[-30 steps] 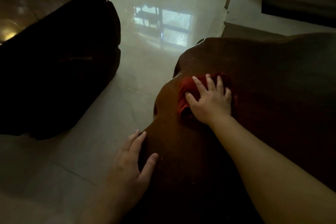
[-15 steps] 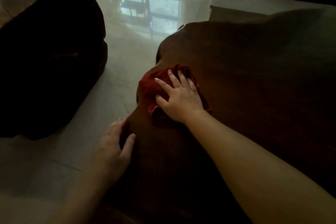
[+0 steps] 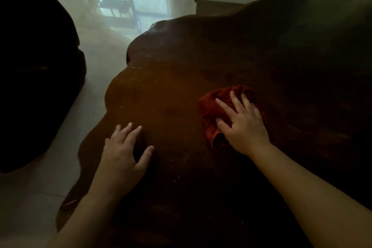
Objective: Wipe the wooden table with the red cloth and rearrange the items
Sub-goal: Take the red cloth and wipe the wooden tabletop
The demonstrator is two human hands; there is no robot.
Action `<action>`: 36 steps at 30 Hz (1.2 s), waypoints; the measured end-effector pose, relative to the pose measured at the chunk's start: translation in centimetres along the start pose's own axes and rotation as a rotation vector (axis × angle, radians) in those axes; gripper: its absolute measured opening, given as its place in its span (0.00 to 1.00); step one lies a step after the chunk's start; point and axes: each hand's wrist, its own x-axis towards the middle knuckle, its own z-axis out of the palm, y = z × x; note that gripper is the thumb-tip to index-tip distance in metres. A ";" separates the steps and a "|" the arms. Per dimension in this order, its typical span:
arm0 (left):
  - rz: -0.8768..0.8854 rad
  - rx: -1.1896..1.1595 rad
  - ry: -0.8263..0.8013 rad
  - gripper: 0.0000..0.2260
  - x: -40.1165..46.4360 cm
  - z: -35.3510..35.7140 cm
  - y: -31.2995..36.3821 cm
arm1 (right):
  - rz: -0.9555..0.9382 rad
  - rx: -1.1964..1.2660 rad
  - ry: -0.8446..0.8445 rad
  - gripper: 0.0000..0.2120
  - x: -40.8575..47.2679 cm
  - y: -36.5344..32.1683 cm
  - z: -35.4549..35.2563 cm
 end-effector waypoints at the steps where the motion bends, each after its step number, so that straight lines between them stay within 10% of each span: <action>1: 0.033 0.001 -0.009 0.33 0.2 0.4 0.8 | 0.030 -0.004 0.002 0.32 -1.1 1.5 -0.2; 16: -0.029 0.283 -0.011 0.60 -1.4 1.0 -2.2 | 0.243 -0.120 0.025 0.38 -4.6 -0.2 0.8; 36: -0.198 0.232 -0.127 0.68 -10.2 -4.1 -13.8 | -0.463 -0.025 0.021 0.39 -8.9 -28.2 9.4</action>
